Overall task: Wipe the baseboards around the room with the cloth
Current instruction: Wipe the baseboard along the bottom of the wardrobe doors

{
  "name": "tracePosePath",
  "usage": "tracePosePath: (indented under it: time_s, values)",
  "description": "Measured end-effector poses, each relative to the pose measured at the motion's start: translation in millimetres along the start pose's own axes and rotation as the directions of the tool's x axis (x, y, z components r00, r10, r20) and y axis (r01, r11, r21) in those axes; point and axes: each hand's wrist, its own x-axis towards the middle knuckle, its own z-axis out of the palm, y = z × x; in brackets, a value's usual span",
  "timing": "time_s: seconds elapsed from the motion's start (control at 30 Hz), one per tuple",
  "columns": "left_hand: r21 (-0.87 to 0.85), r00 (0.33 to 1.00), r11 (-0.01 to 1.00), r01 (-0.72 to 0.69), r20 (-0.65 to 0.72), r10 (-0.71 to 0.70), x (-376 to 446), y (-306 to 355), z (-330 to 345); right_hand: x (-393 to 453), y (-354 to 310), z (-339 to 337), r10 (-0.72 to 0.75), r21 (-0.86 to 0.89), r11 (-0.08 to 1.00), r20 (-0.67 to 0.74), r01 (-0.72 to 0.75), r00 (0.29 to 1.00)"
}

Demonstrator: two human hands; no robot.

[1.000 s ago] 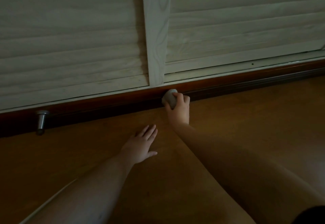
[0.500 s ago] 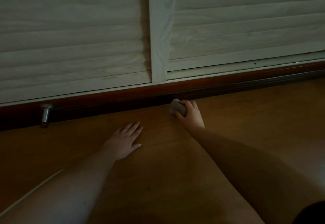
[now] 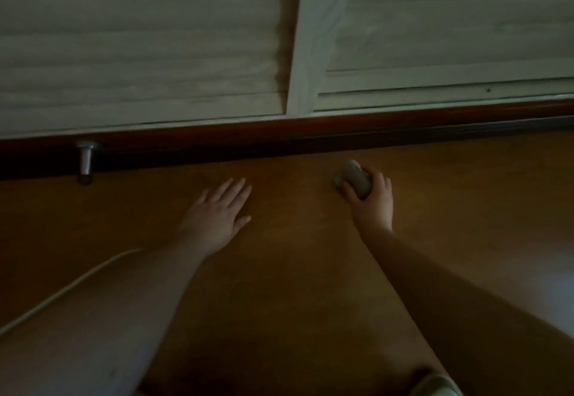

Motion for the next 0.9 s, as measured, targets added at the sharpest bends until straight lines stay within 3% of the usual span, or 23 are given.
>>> tracePosePath:
  time_s: [0.1,0.23,0.43,0.53,0.67,0.9]
  values:
    - [0.067,0.997,0.997,-0.047,-0.053,0.051,-24.6,-5.7,-27.1,-25.0,-14.7,-10.0,0.091,0.022,0.996,-0.006,-0.09,0.996]
    - [0.117,0.99,0.993,-0.035,-0.133,0.051,-63.8,2.3,-71.1,-44.6,-56.4,-45.7,0.05,0.02,0.999,-0.001,-0.05,0.999]
    - [0.023,1.0,1.0,-0.002,-0.006,0.002,-120.5,43.3,-116.3,-72.9,-113.6,-105.6,0.085,0.005,0.996,-0.005,-0.085,0.996]
    - [0.006,1.0,1.0,-0.012,0.016,0.012,-143.4,52.5,-128.8,-85.7,-127.3,-126.5,0.105,-0.02,0.994,0.023,-0.104,0.994]
    - [0.033,0.994,0.995,-0.097,0.058,0.095,-164.3,52.1,-141.3,-87.3,-136.3,-150.2,0.142,0.031,0.99,-0.039,-0.14,0.989]
    - [-0.092,0.997,0.995,-0.032,0.069,0.038,-172.4,95.7,-182.2,-78.3,-148.8,-191.6,0.15,0.094,0.985,-0.043,-0.145,0.988]
